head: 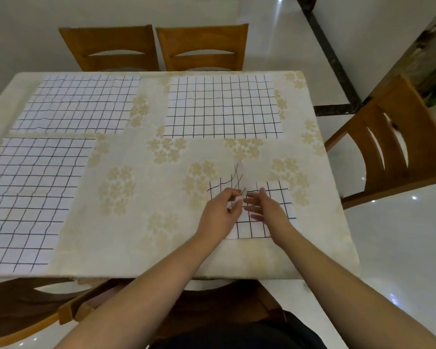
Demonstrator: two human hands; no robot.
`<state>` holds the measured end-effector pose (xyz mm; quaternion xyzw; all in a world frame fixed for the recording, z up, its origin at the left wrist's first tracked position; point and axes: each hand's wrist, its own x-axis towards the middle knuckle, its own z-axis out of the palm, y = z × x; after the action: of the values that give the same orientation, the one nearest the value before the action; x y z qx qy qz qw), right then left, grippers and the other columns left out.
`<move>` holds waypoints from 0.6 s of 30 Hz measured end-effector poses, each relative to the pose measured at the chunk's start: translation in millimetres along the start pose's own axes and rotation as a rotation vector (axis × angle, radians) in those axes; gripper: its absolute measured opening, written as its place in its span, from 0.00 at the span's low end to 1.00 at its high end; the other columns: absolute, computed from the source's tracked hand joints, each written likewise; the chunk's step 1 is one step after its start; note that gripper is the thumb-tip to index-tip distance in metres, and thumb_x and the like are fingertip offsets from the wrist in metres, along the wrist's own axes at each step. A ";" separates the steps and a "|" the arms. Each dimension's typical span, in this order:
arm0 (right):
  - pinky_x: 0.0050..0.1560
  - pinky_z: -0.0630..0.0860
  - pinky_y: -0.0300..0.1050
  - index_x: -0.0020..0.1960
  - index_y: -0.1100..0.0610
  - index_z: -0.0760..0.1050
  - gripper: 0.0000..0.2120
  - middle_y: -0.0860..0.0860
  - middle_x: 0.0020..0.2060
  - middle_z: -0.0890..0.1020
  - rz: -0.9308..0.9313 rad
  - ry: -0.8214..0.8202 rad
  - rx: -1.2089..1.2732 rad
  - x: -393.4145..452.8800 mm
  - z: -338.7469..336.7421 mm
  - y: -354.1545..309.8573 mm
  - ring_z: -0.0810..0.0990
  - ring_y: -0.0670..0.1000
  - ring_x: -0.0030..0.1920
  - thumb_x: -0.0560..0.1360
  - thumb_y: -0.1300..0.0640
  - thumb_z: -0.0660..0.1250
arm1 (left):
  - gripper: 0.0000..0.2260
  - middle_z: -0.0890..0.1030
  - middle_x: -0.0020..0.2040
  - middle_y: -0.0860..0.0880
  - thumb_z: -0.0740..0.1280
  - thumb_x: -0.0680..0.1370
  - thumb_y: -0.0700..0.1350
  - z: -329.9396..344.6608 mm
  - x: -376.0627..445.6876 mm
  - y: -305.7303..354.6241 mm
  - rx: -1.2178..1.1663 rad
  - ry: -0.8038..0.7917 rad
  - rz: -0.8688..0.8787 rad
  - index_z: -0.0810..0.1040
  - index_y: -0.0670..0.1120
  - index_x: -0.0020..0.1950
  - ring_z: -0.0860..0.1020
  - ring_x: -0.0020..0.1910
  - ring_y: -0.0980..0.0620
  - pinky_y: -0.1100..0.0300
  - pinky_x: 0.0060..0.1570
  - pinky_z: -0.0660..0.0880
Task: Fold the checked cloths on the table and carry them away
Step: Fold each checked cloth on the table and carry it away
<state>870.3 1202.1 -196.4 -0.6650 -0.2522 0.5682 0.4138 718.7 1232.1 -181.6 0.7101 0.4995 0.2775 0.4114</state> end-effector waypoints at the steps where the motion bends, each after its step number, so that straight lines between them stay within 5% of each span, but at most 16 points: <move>1: 0.56 0.77 0.49 0.58 0.54 0.77 0.23 0.50 0.51 0.84 0.042 0.001 0.043 4.2 -6.4 -6.2 0.83 0.50 0.52 0.81 0.40 0.52 | 0.08 0.82 0.55 0.52 0.64 0.80 0.46 8.8 2.0 0.0 0.052 -0.027 0.003 0.77 0.47 0.57 0.79 0.52 0.56 0.58 0.49 0.79; 6: 0.49 0.81 0.48 0.48 0.56 0.79 0.21 0.54 0.44 0.85 0.176 0.010 -0.045 21.7 -38.4 -25.6 0.84 0.52 0.46 0.77 0.38 0.62 | 0.10 0.81 0.53 0.48 0.60 0.81 0.46 52.5 11.5 7.5 0.290 -0.162 0.040 0.75 0.46 0.61 0.79 0.48 0.48 0.58 0.43 0.71; 11: 0.39 0.80 0.46 0.35 0.59 0.77 0.10 0.55 0.31 0.79 0.074 0.065 -0.333 39.0 -64.7 -10.3 0.77 0.53 0.36 0.75 0.59 0.67 | 0.12 0.78 0.56 0.47 0.59 0.82 0.49 80.3 16.0 11.2 0.372 -0.311 0.127 0.73 0.45 0.61 0.78 0.49 0.46 0.56 0.41 0.68; 15: 0.32 0.64 0.38 0.35 0.53 0.72 0.11 0.48 0.33 0.74 0.000 0.148 -0.686 55.0 -81.8 3.8 0.72 0.50 0.38 0.76 0.57 0.65 | 0.19 0.79 0.58 0.49 0.59 0.80 0.57 87.4 14.9 3.1 0.409 -0.339 0.264 0.75 0.46 0.61 0.76 0.54 0.50 0.55 0.49 0.73; 18: 0.35 0.66 0.38 0.38 0.51 0.74 0.08 0.47 0.34 0.75 0.025 0.182 -0.690 61.3 -94.1 13.8 0.73 0.50 0.38 0.76 0.55 0.67 | 0.19 0.79 0.62 0.46 0.57 0.79 0.55 82.1 14.9 -21.4 0.455 -0.311 0.381 0.77 0.44 0.61 0.77 0.60 0.46 0.52 0.59 0.74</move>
<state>973.1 1219.3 -240.3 -0.8165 -0.3834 0.3930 0.1785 779.6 1224.4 -242.0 0.8982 0.3381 0.1189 0.2543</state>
